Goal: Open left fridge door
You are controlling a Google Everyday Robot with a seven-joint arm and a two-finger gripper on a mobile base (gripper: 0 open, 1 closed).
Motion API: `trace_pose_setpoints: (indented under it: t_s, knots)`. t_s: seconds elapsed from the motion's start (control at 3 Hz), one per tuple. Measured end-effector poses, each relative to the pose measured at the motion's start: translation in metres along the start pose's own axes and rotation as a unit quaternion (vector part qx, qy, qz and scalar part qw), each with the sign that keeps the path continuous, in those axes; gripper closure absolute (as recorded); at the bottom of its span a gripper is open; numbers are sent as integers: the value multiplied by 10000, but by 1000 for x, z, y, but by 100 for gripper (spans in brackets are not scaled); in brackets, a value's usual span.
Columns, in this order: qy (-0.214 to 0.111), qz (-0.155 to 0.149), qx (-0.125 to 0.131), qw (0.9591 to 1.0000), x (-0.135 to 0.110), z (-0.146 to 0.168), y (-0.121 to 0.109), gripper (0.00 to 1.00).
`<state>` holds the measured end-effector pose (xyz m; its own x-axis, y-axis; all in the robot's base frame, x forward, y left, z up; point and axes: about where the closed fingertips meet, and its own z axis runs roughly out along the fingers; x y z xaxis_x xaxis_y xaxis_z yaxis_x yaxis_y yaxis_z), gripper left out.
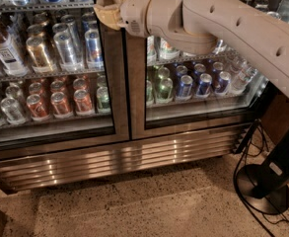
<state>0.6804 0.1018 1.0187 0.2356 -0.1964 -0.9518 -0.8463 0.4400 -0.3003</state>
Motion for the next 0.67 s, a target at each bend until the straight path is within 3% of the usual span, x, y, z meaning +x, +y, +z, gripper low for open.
trace_pose_setpoints:
  t_s: [0.67]
  knots:
    - [25, 8, -102, 9999, 1, 0, 0, 100]
